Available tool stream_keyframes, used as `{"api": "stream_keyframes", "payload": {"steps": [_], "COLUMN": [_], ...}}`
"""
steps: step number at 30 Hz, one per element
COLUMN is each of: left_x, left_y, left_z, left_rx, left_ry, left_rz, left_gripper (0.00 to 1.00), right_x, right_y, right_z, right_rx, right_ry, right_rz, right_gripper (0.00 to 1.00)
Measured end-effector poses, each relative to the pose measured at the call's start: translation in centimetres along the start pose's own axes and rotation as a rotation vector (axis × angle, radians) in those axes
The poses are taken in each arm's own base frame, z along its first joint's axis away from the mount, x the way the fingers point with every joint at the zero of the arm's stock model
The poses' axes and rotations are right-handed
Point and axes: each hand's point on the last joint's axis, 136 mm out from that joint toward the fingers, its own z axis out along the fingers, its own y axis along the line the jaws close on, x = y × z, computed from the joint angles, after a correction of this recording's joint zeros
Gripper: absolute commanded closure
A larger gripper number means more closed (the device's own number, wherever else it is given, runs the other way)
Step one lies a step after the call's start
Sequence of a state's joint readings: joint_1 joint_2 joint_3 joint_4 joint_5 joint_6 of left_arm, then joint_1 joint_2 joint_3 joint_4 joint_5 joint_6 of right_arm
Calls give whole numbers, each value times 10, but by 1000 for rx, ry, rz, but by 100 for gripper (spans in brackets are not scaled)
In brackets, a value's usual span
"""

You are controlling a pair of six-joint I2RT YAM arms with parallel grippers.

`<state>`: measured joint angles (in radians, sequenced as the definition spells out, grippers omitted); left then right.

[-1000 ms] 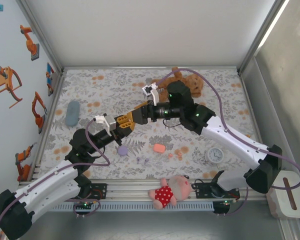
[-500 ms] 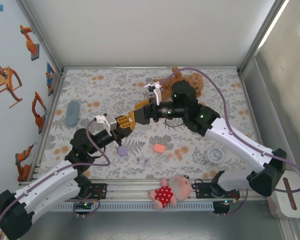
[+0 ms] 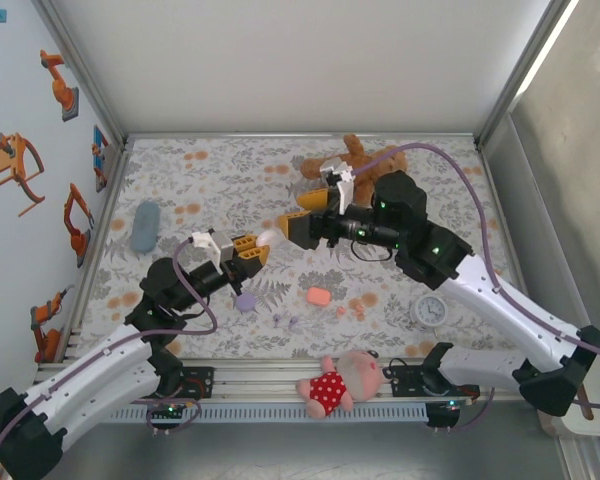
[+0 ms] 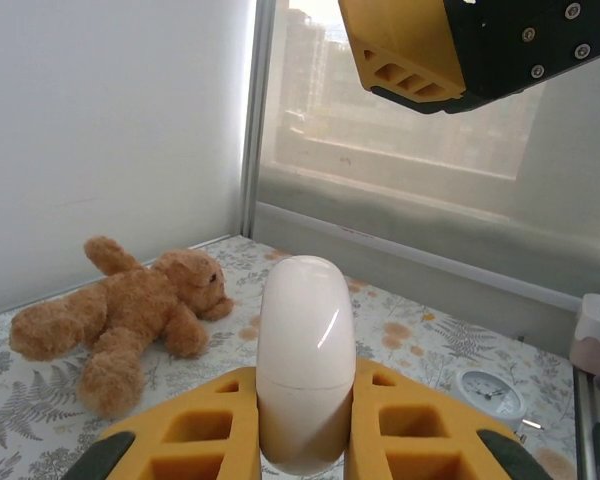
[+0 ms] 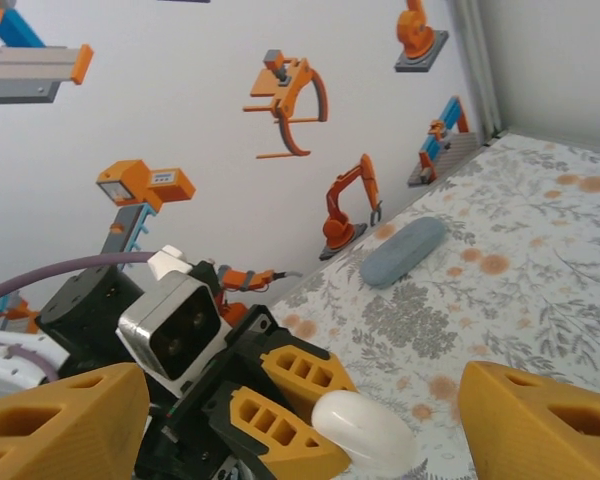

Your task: Insert wireless bluetooth earbuds into charging case

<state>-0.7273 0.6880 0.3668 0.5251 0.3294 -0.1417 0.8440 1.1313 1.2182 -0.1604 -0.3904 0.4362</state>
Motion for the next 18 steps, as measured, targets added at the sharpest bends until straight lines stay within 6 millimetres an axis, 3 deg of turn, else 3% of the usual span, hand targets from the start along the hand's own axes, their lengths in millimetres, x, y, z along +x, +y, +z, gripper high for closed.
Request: {"api": "stream_keyframes", "payload": {"steps": [6,12,18], "left_x": [12,23,44], "left_y": [5,14,32], "left_z": [-2,-4,0], "left_rx": [-31,-97,-211], "left_ry": [62,147,280], "left_rz": [-47,-123,-239], "left_gripper": [100,100,100], "right_x": [3,10,11], "right_y": [-26,-50,-60], "right_z": [-8,-11,-13], "right_rx": [144,261,310], "right_ry": [-42,-60,-71], "right_rz": [-14,-7,-6], "right_gripper": [1,0,0]}}
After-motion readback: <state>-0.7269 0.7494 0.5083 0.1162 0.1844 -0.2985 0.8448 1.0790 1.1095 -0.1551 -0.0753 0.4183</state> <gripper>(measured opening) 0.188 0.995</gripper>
